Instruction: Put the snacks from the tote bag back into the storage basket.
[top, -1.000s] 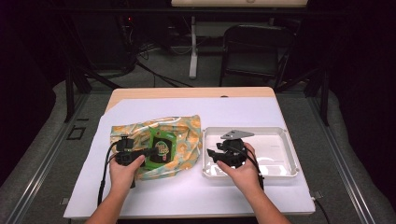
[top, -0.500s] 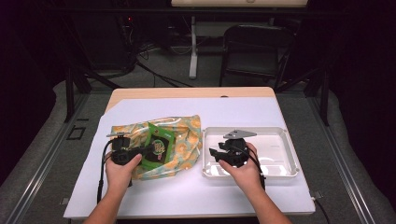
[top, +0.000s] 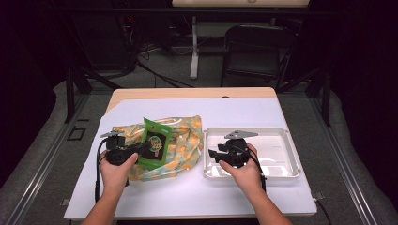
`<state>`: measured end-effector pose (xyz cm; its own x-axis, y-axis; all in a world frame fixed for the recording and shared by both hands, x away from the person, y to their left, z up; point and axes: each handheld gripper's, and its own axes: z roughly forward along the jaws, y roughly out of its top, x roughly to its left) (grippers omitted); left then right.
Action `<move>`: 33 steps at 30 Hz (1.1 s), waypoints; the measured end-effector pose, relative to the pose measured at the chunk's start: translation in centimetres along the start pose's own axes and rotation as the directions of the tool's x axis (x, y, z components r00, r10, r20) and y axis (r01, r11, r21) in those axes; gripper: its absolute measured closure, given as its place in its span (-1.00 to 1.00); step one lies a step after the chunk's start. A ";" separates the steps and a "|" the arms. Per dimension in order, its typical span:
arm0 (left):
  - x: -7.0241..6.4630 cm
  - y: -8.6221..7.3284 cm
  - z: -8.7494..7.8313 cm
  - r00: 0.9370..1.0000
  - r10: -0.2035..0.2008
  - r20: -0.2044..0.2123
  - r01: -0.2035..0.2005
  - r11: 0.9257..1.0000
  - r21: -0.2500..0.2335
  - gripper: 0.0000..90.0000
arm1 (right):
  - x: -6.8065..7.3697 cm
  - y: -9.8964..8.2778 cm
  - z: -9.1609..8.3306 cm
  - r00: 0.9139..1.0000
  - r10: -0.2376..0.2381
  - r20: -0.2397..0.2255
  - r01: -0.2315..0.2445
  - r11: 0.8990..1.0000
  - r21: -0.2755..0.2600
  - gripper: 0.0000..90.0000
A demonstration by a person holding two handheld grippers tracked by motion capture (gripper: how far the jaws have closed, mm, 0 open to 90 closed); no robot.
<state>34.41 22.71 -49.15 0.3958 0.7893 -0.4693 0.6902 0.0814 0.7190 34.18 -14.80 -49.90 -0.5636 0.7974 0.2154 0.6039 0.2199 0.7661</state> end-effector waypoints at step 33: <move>-3.0 1.5 -3.4 0.992 0.128 -0.015 -0.129 0.987 -0.095 0.59 | 0.2 -0.2 0.1 0.999 -0.044 -0.005 0.044 0.999 -0.018 0.31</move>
<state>32.23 22.53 -44.90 0.4717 0.8023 -0.3657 0.5729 0.0364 0.8188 34.01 -14.60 -50.09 -0.5924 0.7843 0.1840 0.5681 0.2448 0.7857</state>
